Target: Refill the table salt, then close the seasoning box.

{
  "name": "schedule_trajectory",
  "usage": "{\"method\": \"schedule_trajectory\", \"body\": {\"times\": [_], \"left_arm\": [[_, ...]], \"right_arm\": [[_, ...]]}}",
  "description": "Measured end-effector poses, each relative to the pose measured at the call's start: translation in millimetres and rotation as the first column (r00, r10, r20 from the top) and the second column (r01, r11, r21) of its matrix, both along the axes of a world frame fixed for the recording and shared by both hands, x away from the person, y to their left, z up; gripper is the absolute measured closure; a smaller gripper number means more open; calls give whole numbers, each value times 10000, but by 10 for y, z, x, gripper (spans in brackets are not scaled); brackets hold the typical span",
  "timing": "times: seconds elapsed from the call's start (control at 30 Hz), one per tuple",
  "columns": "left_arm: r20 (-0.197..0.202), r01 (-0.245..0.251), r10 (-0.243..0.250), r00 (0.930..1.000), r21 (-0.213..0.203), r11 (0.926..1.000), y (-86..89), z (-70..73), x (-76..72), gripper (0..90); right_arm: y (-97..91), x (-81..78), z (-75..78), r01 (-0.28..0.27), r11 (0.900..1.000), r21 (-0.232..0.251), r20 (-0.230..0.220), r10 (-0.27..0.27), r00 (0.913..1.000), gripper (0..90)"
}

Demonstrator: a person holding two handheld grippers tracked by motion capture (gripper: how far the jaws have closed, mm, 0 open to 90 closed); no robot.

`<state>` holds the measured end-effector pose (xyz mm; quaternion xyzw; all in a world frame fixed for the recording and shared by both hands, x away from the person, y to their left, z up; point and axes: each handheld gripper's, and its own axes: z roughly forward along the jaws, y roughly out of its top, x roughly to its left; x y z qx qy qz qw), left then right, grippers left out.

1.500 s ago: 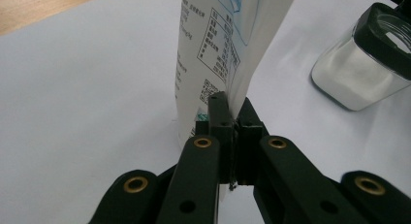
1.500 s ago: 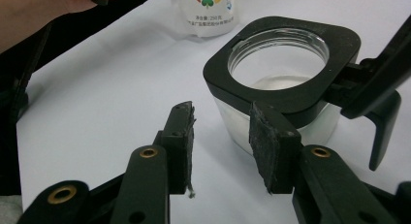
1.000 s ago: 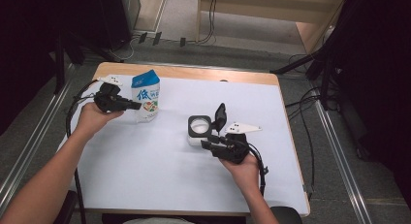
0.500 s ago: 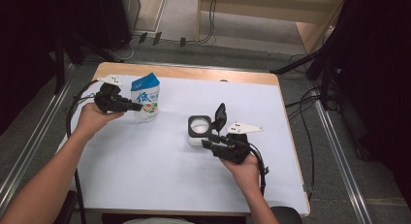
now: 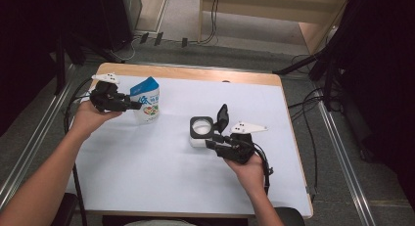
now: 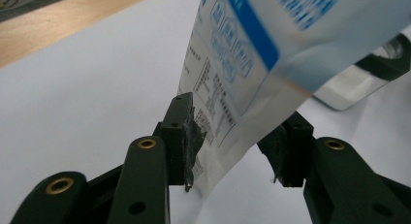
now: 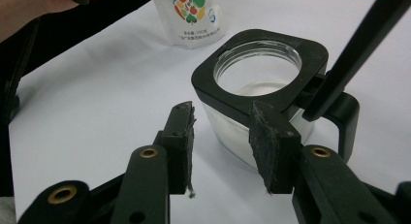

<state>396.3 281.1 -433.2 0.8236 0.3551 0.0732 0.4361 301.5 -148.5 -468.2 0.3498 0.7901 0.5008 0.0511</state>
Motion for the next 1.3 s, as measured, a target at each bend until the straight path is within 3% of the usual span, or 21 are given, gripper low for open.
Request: {"method": "schedule_trajectory", "body": {"times": [0.27, 0.4, 0.5, 0.6, 0.77, 0.97, 1.13, 1.3], "left_arm": [[231, -297, 302, 9993, -215, 9993, -31, 224, -170, 544], [-25, -515, 514, 9987, -355, 9980, -34, 296, -246, 528], [7, -658, 660, 9978, -724, 9952, -29, 376, -320, 518], [94, -735, 743, 9972, -611, 9954, -56, 437, -405, 512], [205, -568, 580, 9981, -543, 9969, -108, 514, -494, 508], [239, -757, 785, 9966, -985, 9922, -46, 589, -533, 503], [260, -659, 683, 9973, -859, 9941, -56, 609, -573, 507], [460, -302, 352, 9983, -1060, 9939, -160, 667, -618, 513]], "right_arm": [[-42, 29, 28, -87, 10000, -37, -36, 87, 10000, 623], [-66, 37, 29, -124, 9998, -148, -125, 123, 9998, 623], [-80, 39, 42, -179, 9995, -277, -94, 176, 9998, 623], [-96, 44, 44, -231, 9993, -303, -151, 227, 9996, 624], [-97, 41, 36, -312, 9987, -391, -266, 302, 9992, 626], [-106, 30, 32, -307, 9987, -394, -265, 297, 9992, 626], [-120, 39, 31, -264, 9989, -381, -340, 251, 9991, 628], [-150, 33, 38, -228, 9989, -419, -337, 214, 9992, 632]]}}
